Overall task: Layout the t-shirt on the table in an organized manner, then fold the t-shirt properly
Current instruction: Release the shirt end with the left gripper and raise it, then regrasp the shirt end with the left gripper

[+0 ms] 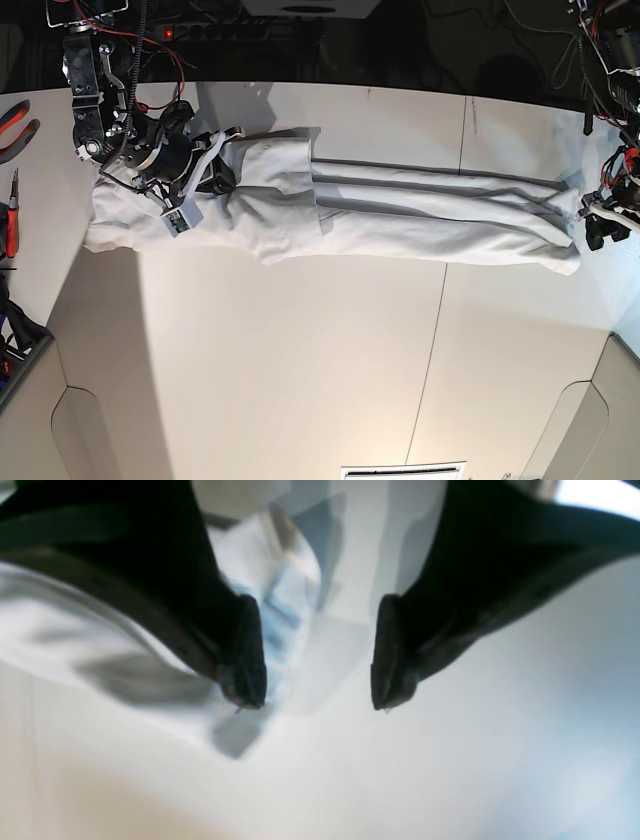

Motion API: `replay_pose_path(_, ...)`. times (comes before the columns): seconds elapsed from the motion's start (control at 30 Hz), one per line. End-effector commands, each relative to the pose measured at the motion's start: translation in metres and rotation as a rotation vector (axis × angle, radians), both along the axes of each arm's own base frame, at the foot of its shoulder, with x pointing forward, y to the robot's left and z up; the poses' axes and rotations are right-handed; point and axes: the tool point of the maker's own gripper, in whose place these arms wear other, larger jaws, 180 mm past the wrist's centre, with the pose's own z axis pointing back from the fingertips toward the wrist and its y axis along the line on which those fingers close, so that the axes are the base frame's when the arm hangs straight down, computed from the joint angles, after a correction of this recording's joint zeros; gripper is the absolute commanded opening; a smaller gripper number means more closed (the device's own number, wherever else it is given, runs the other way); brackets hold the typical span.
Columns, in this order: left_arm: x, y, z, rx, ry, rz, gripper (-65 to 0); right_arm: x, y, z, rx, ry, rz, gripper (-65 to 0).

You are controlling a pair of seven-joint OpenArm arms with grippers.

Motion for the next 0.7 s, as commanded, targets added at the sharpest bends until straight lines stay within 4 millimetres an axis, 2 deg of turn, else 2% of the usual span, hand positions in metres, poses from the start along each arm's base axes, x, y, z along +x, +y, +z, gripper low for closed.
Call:
replay_pose_path(0.0,0.008,0.01,0.019,0.005,-0.054,0.018,-28.1,0.003,-0.01,0.001,-0.039,-0.006,-0.004,-65.0)
replay_pose_path(0.17,0.002,0.013,0.02,-0.202,-0.125,0.103,-28.0,0.003,-0.01,0.001,-0.04,-0.005,-0.004,-65.0)
replay_pose_path(0.37,-0.019,0.027,0.019,-0.477,-0.238,0.192,-28.0,0.003,-0.009,0.001,-0.036,-0.006,-0.004,-65.0)
replay_pose_path(0.5,-0.029,0.02,0.005,-0.643,-0.274,0.217,-28.0,0.003,-0.009,0.001,-0.036,-0.006,-0.004,-65.0)
replay_pose_path(0.67,-0.034,0.007,-0.014,-0.726,-0.263,0.216,-28.0,0.003,-0.009,0.001,-0.036,-0.006,-0.004,-65.0)
